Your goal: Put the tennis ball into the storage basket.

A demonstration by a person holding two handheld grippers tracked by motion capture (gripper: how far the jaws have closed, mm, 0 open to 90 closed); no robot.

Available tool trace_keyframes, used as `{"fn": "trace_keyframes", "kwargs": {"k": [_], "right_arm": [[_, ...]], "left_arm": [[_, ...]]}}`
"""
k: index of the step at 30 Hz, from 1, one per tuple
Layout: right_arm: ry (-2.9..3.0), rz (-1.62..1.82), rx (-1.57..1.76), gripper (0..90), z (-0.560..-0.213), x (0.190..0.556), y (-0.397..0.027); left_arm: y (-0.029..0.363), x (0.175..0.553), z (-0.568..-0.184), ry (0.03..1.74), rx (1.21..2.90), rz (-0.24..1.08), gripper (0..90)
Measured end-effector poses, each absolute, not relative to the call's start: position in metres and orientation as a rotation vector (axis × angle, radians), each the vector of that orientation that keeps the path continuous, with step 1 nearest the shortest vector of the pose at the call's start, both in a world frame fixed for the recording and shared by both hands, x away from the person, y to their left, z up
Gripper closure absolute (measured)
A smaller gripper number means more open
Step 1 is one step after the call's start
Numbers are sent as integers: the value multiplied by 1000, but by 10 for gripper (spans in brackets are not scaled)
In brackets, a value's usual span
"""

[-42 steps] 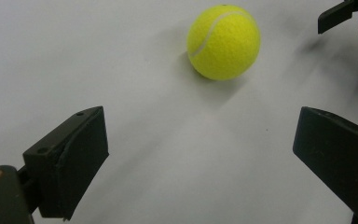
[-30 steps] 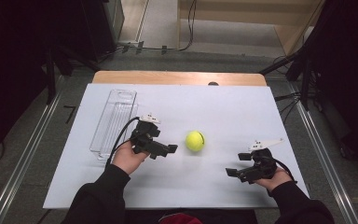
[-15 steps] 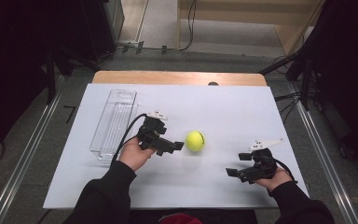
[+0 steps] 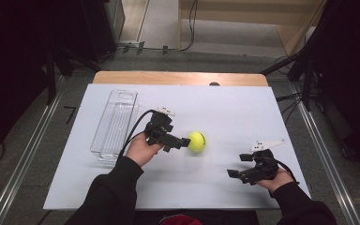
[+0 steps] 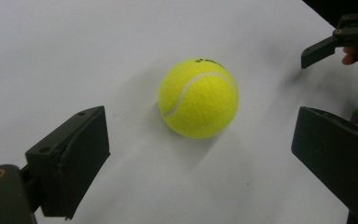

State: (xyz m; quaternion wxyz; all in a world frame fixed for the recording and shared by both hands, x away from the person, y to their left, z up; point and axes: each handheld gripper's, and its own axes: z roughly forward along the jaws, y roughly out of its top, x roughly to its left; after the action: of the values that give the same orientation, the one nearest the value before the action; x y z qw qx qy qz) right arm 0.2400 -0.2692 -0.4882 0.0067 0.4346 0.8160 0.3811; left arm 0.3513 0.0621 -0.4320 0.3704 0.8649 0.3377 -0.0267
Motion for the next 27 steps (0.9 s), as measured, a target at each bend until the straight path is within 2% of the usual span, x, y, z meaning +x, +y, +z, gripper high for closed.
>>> {"fn": "trace_keyframes", "kwargs": {"k": [3,27], "right_arm": [[2553,1186,1359,73,-488,240,-269],[2557,1177,1355,73,-489,240,-268]], "left_arm": [[57,353,-433,899,2257,-12,155],[35,367,-435,829,2264,-14,153]]}}
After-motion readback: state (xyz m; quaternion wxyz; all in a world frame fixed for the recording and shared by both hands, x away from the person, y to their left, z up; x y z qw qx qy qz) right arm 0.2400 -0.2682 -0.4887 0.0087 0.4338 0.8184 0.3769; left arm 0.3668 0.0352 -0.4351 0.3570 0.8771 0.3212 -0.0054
